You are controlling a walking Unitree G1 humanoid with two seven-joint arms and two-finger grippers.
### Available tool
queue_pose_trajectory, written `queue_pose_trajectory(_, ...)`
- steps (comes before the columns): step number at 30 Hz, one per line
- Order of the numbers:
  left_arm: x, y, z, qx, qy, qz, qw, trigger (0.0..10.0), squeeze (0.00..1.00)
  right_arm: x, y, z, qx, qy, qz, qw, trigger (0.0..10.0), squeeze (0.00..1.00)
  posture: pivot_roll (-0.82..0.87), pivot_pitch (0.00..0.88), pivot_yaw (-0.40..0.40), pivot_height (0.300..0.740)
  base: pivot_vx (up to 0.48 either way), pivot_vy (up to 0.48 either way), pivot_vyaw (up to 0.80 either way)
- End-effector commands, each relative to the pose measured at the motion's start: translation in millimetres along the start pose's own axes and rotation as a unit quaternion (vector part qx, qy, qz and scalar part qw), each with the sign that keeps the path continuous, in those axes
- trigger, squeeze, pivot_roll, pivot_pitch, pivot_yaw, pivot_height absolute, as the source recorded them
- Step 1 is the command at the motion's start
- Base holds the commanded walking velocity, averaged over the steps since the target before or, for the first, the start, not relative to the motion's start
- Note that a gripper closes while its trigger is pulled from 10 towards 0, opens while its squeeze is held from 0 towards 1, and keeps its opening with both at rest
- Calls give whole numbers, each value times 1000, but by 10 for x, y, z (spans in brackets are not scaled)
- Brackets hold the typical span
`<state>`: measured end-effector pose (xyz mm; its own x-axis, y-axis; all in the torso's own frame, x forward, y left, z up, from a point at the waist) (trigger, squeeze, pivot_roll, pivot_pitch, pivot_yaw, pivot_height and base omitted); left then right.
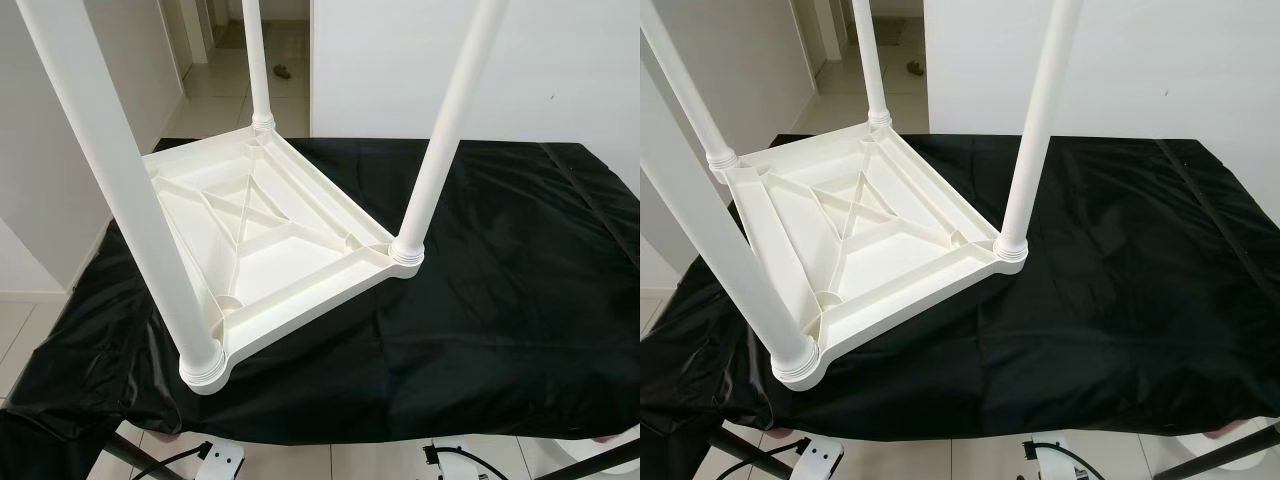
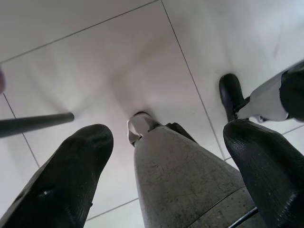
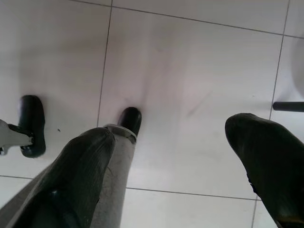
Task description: Building children table
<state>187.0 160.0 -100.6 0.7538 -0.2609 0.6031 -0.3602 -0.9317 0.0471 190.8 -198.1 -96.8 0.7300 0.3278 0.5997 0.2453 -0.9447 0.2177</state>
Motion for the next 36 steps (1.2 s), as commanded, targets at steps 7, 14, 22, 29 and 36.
queue_pose_trajectory(7,127,-220,-4,146,22,-12,989,10000,0,-50,101,-7,-29,-17,22,999,10000,0,16,0,18,740,0,0,0)
queue_pose_trajectory(14,84,-213,-6,124,14,-46,991,10000,0,-46,87,-3,-20,-20,10,1000,10000,0,20,0,16,740,0,0,0)
queue_pose_trajectory(22,-138,-284,-84,119,-12,-91,989,10000,0,-121,-17,-16,16,-35,21,999,10000,0,19,0,29,740,0,0,0)
queue_pose_trajectory(29,-263,-300,-128,120,-29,-80,989,10000,0,-127,-16,-17,4,-35,34,999,10000,0,-7,0,79,740,0,0,0)
queue_pose_trajectory(36,-307,-392,-172,129,-36,-94,986,10000,0,-93,-94,-6,10,-30,43,999,10000,0,-5,0,61,740,0,0,0)
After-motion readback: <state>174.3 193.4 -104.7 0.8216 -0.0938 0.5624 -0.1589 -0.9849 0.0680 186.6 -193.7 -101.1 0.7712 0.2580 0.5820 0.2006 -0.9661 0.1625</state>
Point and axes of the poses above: a point about 5 cm out from each wrist's last joint towards the gripper, its own z axis pointing out of the wrist towards the gripper, its own x axis along the axis of the wrist's last joint, y = z × x, the point moved 2 cm from there along z, pointing out of the wrist towards the gripper, and after that the axes turned 5 degrees about -z, right-handed, at the moved point
